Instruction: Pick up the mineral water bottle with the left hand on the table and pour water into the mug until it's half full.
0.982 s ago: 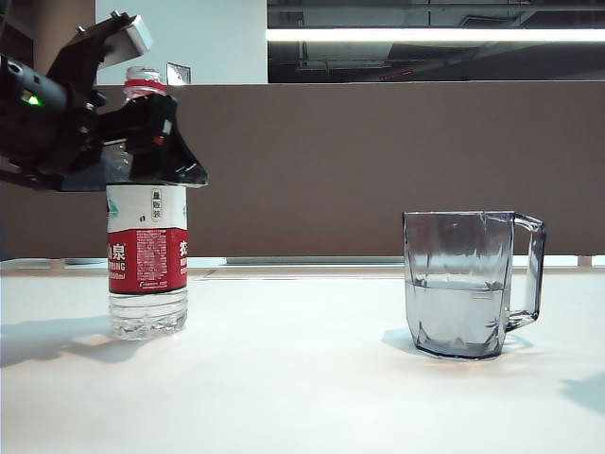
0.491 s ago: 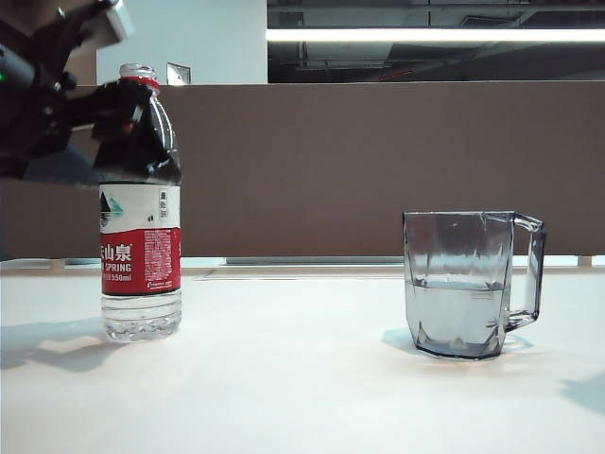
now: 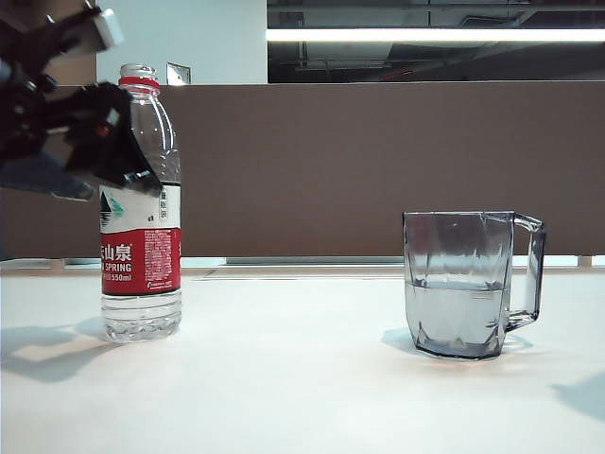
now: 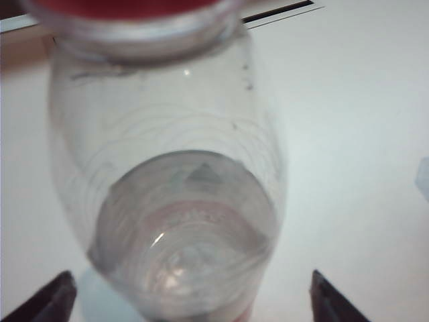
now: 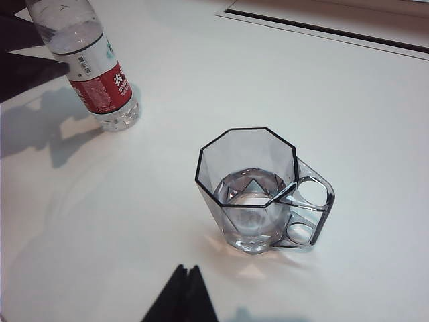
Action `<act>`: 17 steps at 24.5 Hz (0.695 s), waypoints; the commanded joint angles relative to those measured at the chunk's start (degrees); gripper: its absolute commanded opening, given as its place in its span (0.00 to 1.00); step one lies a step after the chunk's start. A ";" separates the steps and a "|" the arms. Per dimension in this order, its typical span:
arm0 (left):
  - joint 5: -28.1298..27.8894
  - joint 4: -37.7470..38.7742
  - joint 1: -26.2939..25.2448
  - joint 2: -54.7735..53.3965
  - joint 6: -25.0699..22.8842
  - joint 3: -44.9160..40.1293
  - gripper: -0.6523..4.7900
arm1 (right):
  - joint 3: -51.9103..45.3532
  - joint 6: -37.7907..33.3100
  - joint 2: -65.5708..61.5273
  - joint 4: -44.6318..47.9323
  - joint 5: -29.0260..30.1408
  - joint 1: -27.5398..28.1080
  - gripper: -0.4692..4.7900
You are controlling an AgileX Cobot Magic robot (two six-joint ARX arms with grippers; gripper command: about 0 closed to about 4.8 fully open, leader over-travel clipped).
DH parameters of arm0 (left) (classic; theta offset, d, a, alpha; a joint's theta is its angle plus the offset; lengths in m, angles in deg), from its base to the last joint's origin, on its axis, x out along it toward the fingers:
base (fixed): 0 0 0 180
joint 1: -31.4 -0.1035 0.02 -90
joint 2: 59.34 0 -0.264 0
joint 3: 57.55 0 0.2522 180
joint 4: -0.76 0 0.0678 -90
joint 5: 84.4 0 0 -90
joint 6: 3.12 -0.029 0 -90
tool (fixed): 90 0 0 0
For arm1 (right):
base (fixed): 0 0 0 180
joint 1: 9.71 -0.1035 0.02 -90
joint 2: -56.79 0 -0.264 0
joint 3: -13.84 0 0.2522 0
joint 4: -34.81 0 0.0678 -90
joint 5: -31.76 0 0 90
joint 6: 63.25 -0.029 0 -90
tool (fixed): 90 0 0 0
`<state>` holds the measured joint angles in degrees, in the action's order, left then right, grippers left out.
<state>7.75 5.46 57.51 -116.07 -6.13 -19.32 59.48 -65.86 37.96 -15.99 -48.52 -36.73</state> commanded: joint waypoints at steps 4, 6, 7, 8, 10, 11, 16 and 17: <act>0.02 8.46 0.09 9.73 0.04 0.31 0.77 | 0.44 0.09 0.11 0.83 0.48 -0.02 0.09; 0.15 10.16 0.09 12.26 0.55 0.31 0.42 | 0.44 0.09 0.11 0.83 0.48 -0.02 0.09; 0.72 11.08 0.09 13.68 0.66 0.31 0.19 | 0.44 0.07 0.11 0.83 0.48 -0.02 0.09; 1.29 11.85 0.09 14.82 0.72 0.28 0.10 | 0.44 0.09 0.11 0.83 0.48 -0.02 0.09; 1.97 15.17 0.09 19.43 1.57 0.28 0.11 | 0.44 0.07 0.09 0.83 0.48 -0.02 0.09; 2.01 16.35 0.11 20.83 2.25 0.28 0.11 | 0.44 0.07 0.11 0.83 0.48 -0.02 0.09; 4.33 21.66 0.11 28.17 3.80 0.11 0.11 | 0.44 0.07 0.09 0.83 0.48 -0.02 0.09; 4.33 21.86 0.15 29.42 3.82 0.02 0.11 | 0.44 0.07 0.11 0.83 0.48 -0.02 0.09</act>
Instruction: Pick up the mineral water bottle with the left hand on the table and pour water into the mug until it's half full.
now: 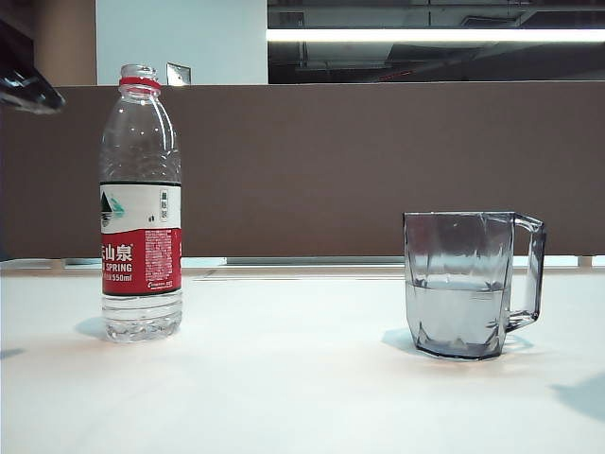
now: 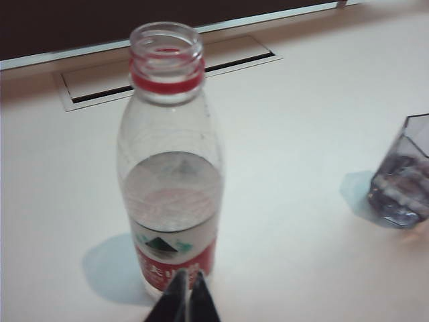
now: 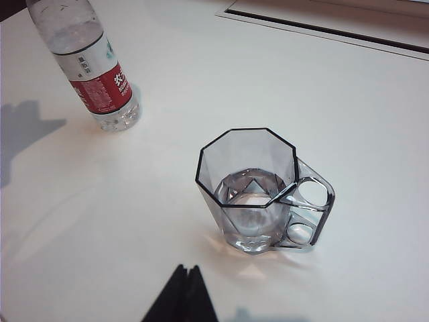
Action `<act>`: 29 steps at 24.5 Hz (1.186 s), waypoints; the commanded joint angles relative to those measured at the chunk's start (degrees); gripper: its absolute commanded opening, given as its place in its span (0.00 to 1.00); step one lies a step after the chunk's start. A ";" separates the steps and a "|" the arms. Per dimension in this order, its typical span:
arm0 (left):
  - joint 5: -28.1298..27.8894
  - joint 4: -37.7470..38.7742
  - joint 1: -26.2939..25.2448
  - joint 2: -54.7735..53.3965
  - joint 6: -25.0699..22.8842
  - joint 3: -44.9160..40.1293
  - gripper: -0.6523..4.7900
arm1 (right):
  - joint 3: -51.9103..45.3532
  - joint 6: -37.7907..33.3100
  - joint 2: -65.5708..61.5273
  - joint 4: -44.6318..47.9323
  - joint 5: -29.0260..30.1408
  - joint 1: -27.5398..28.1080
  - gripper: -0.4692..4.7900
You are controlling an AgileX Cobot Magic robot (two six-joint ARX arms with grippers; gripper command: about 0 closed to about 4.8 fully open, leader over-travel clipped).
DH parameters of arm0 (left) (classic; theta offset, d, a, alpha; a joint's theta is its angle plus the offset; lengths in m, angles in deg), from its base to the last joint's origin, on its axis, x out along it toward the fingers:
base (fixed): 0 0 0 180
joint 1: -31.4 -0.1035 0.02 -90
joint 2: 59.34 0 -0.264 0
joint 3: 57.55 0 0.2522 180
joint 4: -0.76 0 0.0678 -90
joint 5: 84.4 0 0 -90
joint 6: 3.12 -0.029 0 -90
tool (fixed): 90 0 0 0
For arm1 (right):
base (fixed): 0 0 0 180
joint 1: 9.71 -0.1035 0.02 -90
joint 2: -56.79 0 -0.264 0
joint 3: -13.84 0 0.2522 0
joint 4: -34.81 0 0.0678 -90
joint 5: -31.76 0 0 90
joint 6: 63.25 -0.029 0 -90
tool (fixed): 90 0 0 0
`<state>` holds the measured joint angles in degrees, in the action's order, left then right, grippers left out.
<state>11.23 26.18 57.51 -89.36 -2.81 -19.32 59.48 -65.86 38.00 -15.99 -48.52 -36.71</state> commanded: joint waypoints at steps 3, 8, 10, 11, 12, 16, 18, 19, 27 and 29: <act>0.74 1.09 0.15 7.91 0.39 -0.98 0.11 | 0.44 0.09 0.04 0.83 0.48 -0.04 0.09; -1.01 -2.56 0.15 14.78 0.59 -4.24 0.11 | 0.44 0.09 0.04 0.83 0.48 -0.04 0.09; -3.52 -3.26 0.13 16.94 0.59 -5.25 0.11 | 0.44 0.09 0.04 0.83 0.48 -0.04 0.09; -5.01 -3.74 0.13 17.99 0.55 -5.79 0.11 | 0.44 0.09 0.04 0.83 0.48 -0.04 0.09; -6.03 -4.39 0.11 18.71 0.52 -6.29 0.11 | 0.44 0.07 0.04 0.83 0.48 -0.04 0.09; -7.80 -8.24 -0.42 20.61 0.13 -8.44 0.11 | 0.44 0.07 0.04 0.83 0.48 -0.04 0.09; -7.78 -11.30 -1.44 20.63 0.11 -9.88 0.11 | 0.44 0.07 0.04 0.83 0.50 -0.04 0.09; -7.76 -11.96 -1.92 20.63 0.11 -10.27 0.11 | 0.44 0.09 0.04 0.83 0.48 -0.04 0.09; -1.03 -14.75 -14.51 23.56 0.15 -14.60 0.11 | 0.44 0.07 0.04 0.83 0.48 -0.04 0.09; -0.04 -14.78 -16.87 25.03 0.15 -15.72 0.11 | 0.44 0.07 0.04 0.83 0.48 -0.04 0.09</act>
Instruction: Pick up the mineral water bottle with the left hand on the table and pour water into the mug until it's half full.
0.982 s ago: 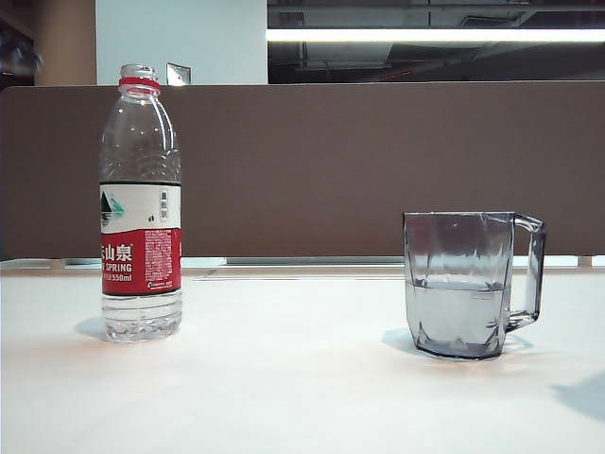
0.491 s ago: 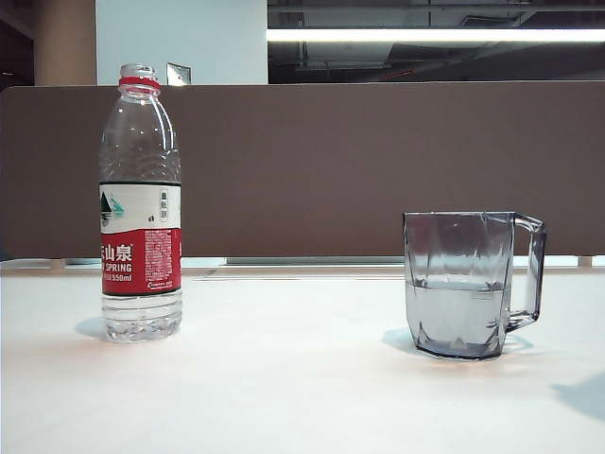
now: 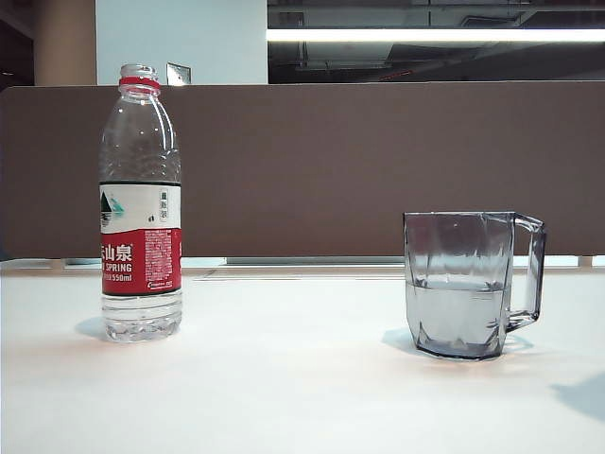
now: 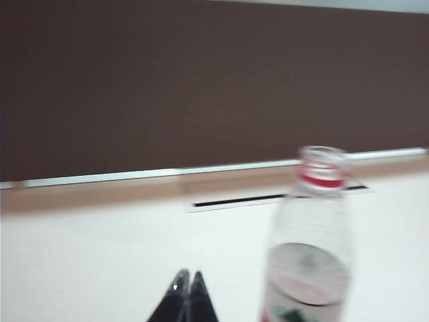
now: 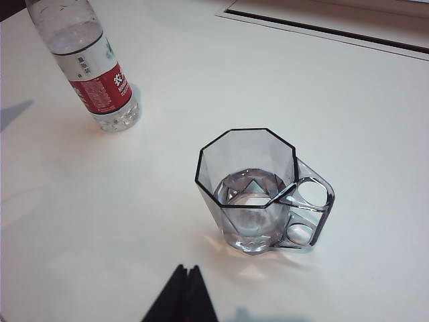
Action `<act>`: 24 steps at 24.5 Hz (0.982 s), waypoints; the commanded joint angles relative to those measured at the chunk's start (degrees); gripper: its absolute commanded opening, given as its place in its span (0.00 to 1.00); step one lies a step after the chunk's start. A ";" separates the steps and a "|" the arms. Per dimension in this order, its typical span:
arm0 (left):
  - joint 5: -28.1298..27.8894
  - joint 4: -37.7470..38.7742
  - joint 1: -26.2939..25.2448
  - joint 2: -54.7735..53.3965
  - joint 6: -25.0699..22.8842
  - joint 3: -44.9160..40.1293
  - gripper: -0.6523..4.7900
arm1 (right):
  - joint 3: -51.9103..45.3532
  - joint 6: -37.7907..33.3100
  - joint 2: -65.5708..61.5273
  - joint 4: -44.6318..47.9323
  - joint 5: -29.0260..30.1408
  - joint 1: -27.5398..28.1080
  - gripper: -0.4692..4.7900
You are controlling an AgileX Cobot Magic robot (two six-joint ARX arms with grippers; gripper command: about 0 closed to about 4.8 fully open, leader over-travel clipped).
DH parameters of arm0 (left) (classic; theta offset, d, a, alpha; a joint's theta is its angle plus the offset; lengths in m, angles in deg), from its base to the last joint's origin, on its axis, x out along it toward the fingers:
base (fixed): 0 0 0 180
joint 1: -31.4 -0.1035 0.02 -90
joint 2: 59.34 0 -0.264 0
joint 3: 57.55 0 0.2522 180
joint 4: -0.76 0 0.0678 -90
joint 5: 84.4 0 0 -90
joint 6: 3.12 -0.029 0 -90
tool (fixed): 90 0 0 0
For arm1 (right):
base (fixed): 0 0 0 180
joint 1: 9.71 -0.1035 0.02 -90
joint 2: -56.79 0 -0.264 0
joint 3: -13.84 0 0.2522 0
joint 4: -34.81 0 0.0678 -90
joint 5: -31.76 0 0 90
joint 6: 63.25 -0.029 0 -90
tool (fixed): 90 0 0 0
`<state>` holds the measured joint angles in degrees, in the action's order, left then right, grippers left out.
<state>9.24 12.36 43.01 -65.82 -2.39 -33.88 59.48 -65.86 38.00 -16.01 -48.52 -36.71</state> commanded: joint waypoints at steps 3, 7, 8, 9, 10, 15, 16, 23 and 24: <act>2.23 -1.05 -4.39 3.63 -0.26 -2.80 0.11 | 0.44 0.07 0.04 0.85 0.48 -0.04 0.09; 2.19 -1.46 -6.03 6.34 -0.26 -5.07 0.11 | 0.44 0.07 0.04 0.85 0.48 -0.04 0.09; 2.21 -1.62 -6.14 6.27 -0.26 -5.35 0.11 | 0.44 0.07 0.04 0.85 0.50 -0.04 0.09; 2.19 -1.79 -6.16 6.27 -0.26 -5.68 0.11 | 0.44 0.07 0.04 0.85 0.48 -0.04 0.09; 2.19 -2.01 -6.16 6.27 -0.26 -6.05 0.11 | 0.44 0.07 0.04 0.85 0.48 -0.04 0.09; 2.14 -6.43 -6.16 6.27 -0.26 -9.31 0.11 | 0.44 0.07 0.04 0.85 0.48 -0.04 0.09; 1.95 -6.21 -6.16 6.27 -0.33 -9.31 0.11 | 0.44 0.07 0.04 0.85 0.48 -0.04 0.09; 1.51 -5.22 -6.19 6.27 -0.22 -9.31 0.11 | 0.44 0.07 0.04 0.85 0.48 -0.04 0.09; 1.49 -5.16 -6.19 6.27 -0.15 -9.31 0.11 | 0.44 0.07 0.04 0.85 0.48 -0.04 0.09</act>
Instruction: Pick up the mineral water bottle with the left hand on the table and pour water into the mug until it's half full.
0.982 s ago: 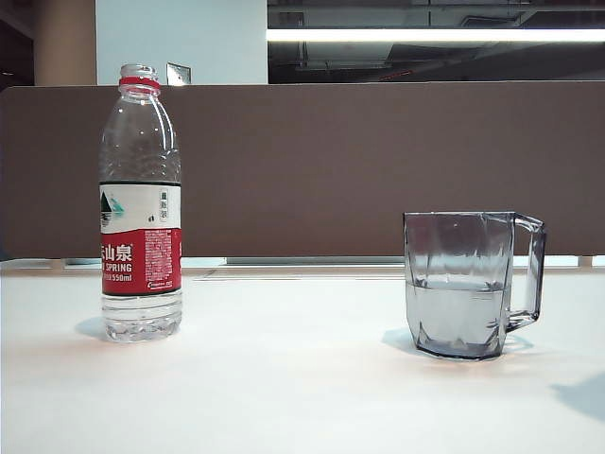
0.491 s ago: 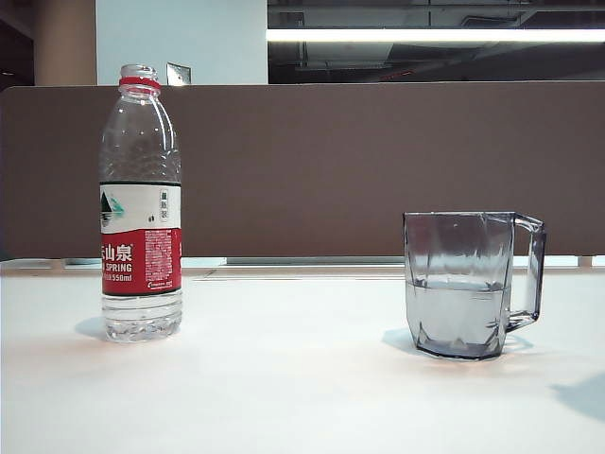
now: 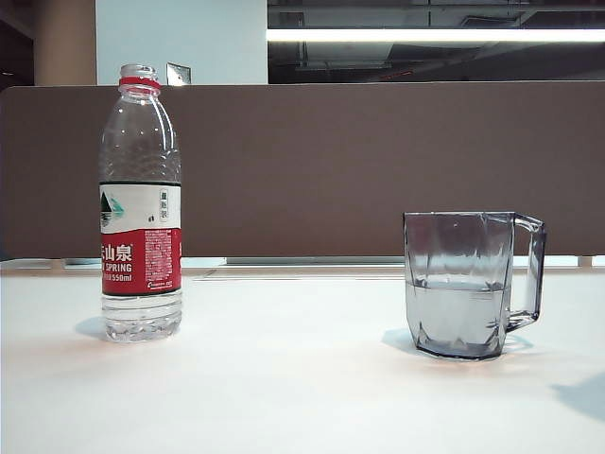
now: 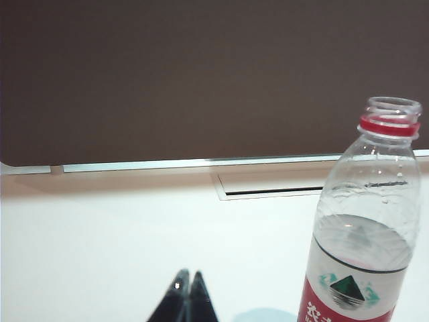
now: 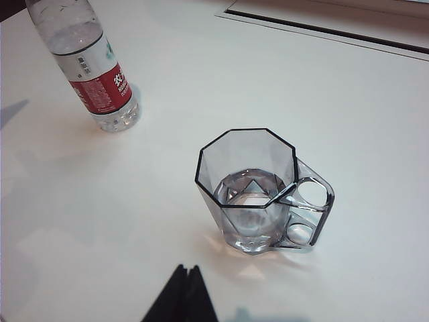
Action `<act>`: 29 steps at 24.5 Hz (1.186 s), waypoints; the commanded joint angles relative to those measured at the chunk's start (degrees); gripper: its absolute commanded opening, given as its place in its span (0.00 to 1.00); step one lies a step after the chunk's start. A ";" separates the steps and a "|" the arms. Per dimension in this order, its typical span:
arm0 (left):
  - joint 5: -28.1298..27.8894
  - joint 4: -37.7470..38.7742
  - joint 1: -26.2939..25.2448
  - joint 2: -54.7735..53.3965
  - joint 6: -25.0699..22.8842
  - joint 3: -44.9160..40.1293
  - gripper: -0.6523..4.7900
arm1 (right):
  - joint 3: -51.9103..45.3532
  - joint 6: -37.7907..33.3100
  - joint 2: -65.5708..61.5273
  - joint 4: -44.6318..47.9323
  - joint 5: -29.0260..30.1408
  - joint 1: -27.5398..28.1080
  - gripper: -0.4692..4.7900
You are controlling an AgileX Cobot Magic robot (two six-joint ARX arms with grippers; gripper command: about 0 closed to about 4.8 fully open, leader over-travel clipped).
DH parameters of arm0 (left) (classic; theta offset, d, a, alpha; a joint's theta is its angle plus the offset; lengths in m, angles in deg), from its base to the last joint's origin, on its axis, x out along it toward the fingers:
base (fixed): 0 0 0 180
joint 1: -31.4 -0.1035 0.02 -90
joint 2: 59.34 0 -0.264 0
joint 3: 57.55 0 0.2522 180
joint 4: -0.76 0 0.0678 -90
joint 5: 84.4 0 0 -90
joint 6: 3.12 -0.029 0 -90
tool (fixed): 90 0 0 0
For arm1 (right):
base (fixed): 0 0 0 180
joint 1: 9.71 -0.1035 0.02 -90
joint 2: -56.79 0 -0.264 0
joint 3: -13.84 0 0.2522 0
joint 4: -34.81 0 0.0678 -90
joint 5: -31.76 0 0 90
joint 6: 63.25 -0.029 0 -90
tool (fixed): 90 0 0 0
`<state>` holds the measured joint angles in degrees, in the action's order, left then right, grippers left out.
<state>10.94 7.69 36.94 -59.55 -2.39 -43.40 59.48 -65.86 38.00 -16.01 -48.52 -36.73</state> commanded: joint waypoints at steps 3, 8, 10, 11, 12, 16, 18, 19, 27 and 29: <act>-1.55 -0.44 -0.13 0.00 1.11 0.22 0.11 | 0.44 0.07 0.04 0.85 0.48 -0.02 0.09; -4.11 1.49 -2.43 0.00 1.66 0.24 0.11 | 0.44 0.07 0.04 0.85 0.48 -0.02 0.09; -4.04 2.84 -4.00 0.00 1.62 0.24 0.11 | 0.44 0.07 0.04 0.85 0.48 -0.02 0.09; -3.96 3.34 -4.48 0.00 1.62 0.24 0.11 | 0.44 0.09 0.04 0.85 0.48 -0.02 0.09; -3.74 3.87 -4.74 0.00 1.38 0.24 0.11 | 0.44 0.07 0.04 0.85 0.48 -0.02 0.09; -3.63 5.70 -4.61 0.00 1.20 0.24 0.11 | 0.44 0.07 0.04 0.85 0.48 -0.02 0.09; -3.76 6.84 -4.63 0.00 0.46 0.24 0.11 | 0.44 0.07 0.04 0.85 0.48 -0.02 0.09; -3.85 7.06 -4.63 0.00 -0.72 0.24 0.11 | 0.44 0.07 0.04 0.85 0.48 -0.02 0.09; -3.85 7.15 -4.63 0.00 -2.25 0.24 0.11 | 0.44 0.07 0.04 0.85 0.48 -0.02 0.09; -4.11 7.15 -4.66 0.00 -2.25 0.24 0.11 | 0.44 0.07 0.04 0.85 0.48 -0.02 0.09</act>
<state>7.07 15.42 32.24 -59.55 -4.58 -43.38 59.48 -65.86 38.00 -16.01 -48.52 -36.71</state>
